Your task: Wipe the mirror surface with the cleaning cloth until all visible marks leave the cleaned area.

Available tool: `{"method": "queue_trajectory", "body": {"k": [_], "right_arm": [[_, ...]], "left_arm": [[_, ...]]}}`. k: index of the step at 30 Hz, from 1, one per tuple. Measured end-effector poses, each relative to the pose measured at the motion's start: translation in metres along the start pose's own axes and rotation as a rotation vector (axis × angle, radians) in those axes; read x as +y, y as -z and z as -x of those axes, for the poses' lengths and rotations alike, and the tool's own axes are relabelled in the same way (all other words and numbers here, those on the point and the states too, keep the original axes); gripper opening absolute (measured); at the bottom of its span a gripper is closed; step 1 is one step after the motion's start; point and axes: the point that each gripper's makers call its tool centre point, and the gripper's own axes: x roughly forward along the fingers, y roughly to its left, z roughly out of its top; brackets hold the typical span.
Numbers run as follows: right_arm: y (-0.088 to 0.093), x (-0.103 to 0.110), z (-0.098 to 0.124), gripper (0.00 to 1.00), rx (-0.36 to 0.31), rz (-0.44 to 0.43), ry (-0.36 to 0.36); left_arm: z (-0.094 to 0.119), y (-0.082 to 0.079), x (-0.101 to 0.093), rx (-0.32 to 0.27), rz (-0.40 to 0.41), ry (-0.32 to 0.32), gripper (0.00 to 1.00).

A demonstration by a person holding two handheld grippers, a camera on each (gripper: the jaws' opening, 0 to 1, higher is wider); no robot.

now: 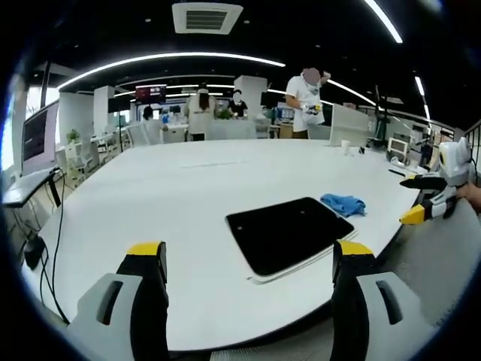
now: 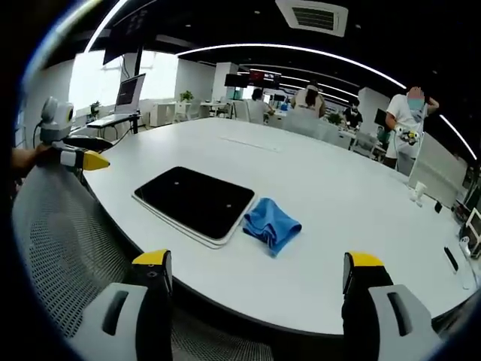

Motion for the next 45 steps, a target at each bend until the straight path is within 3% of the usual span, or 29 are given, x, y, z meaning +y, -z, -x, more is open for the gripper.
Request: {"method": "queue_trajectory", "body": {"k": [45], "right_arm": [[-0.0075,0.0033,0.0017,0.9,-0.032,0.003,-0.024]], "left_arm": [[0.0005,-0.0044,0.0019,-0.032,0.015,-0.005,0.88]]}}
